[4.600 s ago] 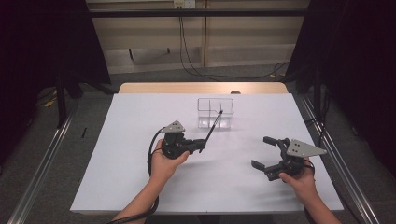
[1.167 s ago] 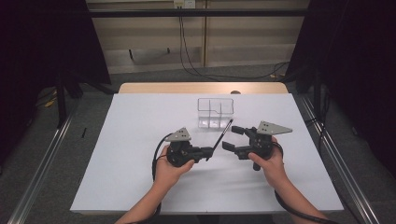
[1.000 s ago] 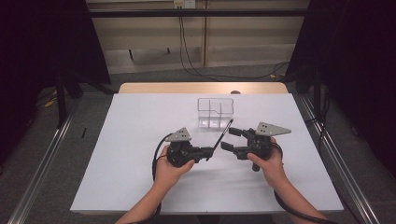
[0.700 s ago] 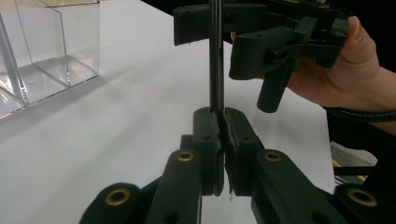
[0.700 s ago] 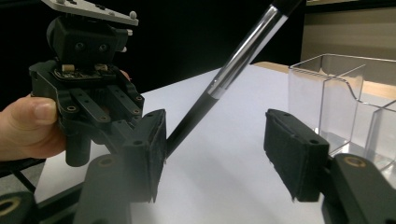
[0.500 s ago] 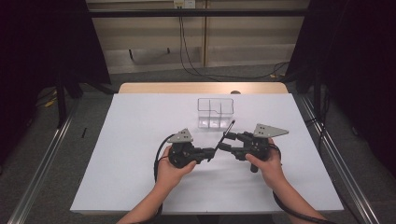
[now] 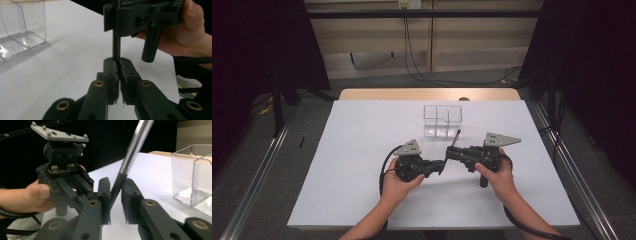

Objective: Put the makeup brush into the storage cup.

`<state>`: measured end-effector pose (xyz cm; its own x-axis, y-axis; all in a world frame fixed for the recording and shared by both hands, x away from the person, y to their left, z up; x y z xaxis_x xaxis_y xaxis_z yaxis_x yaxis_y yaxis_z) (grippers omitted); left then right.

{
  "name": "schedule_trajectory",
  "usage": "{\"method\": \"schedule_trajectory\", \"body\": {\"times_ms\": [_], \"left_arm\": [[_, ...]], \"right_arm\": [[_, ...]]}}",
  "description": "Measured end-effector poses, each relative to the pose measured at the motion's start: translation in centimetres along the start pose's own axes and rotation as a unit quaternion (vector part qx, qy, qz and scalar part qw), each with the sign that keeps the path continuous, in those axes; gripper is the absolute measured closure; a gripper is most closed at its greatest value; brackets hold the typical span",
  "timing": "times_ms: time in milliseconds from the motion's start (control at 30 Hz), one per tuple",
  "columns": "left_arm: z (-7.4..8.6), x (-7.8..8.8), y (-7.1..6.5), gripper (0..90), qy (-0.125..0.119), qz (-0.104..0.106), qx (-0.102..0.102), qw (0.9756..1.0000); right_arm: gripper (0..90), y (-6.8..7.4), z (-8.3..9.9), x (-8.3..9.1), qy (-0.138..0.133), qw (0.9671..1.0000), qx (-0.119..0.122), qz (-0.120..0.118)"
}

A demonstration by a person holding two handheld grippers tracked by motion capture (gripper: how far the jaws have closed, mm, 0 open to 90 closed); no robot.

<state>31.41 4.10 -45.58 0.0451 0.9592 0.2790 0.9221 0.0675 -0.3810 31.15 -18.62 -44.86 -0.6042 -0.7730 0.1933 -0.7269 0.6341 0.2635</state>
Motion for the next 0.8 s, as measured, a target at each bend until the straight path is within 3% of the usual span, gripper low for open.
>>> {"method": "schedule_trajectory", "body": {"times_ms": [200, 300, 600, 800], "left_arm": [[0.09, -0.20, 0.00, 87.0, 0.000, 0.003, 0.001, 1.0000], [0.16, -0.24, 0.10, 81.2, -0.005, 0.002, -0.005, 1.0000], [-0.18, 0.21, 0.19, 68.2, -0.034, 0.010, 0.002, 0.9994], [-0.30, 0.45, 0.30, 56.8, -0.051, 0.013, -0.008, 0.9986]], "right_arm": [[84.4, 0.34, -0.15, -0.06, -0.007, 1.0000, 0.000, -0.004], [84.4, 0.25, -0.18, -0.06, -0.008, 0.9999, -0.002, -0.008], [84.4, -0.03, -0.42, 0.23, -0.016, 0.9999, 0.004, 0.002], [84.4, 0.02, -0.49, 0.33, -0.020, 0.9998, 0.006, 0.001]]}}
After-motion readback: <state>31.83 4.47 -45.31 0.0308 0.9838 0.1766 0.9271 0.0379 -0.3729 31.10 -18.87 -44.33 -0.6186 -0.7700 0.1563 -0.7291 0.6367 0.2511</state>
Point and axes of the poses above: each handheld gripper's, and its own axes: x roughly backward along the jaws, z roughly out of its underside, y roughly to its left, the point moved 2 cm from there along -x, roughly forward along the jaws, and after that the axes turned 14 degrees about z, right-handed, at the moved point
